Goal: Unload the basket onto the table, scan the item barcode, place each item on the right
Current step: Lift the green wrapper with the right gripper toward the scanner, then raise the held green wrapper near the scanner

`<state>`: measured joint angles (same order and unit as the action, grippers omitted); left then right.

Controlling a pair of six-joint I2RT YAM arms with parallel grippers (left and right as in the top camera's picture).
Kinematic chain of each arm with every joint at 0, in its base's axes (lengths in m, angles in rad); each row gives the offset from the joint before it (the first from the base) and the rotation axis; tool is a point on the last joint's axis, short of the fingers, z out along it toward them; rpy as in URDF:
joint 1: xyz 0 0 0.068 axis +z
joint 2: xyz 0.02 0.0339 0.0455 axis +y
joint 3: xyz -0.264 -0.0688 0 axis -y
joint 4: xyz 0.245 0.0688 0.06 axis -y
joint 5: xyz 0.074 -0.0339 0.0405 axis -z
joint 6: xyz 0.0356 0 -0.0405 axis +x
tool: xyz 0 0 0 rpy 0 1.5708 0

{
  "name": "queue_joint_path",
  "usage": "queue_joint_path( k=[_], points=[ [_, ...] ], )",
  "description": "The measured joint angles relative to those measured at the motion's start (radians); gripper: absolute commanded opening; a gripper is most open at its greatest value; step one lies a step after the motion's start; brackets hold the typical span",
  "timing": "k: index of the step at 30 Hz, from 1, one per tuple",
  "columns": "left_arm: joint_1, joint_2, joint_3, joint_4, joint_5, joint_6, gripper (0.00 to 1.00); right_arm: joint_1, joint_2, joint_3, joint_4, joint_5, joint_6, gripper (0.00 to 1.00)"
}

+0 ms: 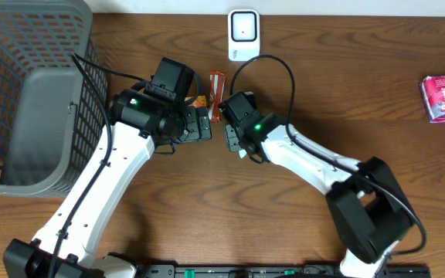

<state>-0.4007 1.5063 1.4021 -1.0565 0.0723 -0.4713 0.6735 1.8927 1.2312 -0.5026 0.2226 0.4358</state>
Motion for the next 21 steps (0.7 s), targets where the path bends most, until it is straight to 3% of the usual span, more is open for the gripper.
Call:
queue_joint_path(
  k=[7,13,17,21],
  points=[
    [0.000,0.000,0.000,0.000,0.000,0.000,0.98,0.005,0.071,0.000,0.013,0.075,-0.023,0.40],
    [0.000,0.000,0.000,0.000,0.000,0.000,0.98,-0.020,0.075,0.000,-0.031,0.126,-0.003,0.42],
    [0.000,0.000,0.000,0.000,0.000,0.000,0.98,-0.069,0.061,0.000,-0.086,0.141,0.019,0.51],
    [0.000,0.000,0.000,0.000,0.000,0.000,0.98,-0.104,0.008,0.003,-0.111,0.151,0.026,0.52]
  ],
)
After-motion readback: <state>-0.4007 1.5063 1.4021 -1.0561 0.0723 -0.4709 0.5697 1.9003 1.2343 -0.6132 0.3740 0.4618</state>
